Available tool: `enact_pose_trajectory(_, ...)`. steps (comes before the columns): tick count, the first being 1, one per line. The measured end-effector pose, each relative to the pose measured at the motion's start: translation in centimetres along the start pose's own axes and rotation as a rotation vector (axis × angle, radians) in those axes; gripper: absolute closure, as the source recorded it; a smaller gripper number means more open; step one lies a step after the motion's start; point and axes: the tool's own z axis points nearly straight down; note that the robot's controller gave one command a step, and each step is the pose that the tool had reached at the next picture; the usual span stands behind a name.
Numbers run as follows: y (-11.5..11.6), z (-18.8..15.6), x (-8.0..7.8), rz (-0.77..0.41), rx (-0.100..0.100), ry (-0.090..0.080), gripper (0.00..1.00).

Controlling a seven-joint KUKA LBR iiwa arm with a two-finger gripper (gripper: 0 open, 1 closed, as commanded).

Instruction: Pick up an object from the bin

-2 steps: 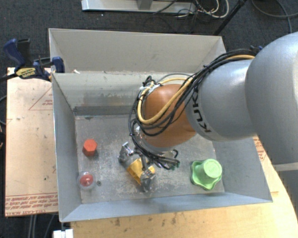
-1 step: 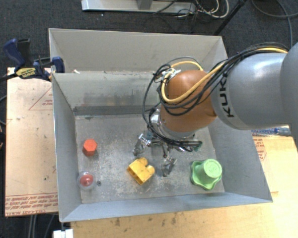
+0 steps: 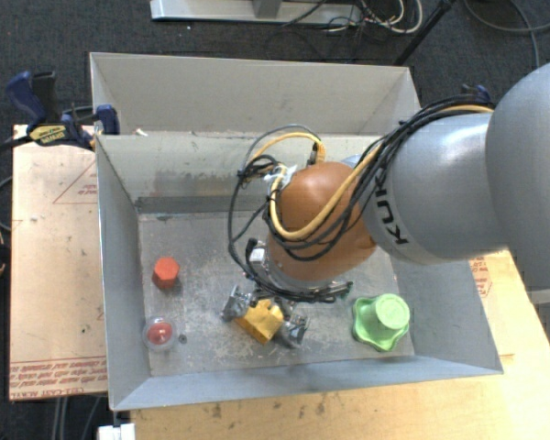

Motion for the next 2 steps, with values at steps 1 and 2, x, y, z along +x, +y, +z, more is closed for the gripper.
enact_pose_trajectory(1, 0.0, -0.2, -0.1, 0.003, 0.0, -0.005, 1.0)
enact_pose_trajectory(2, -2.3, -12.4, 0.3, -0.049, -0.001, -0.003, 1.0)
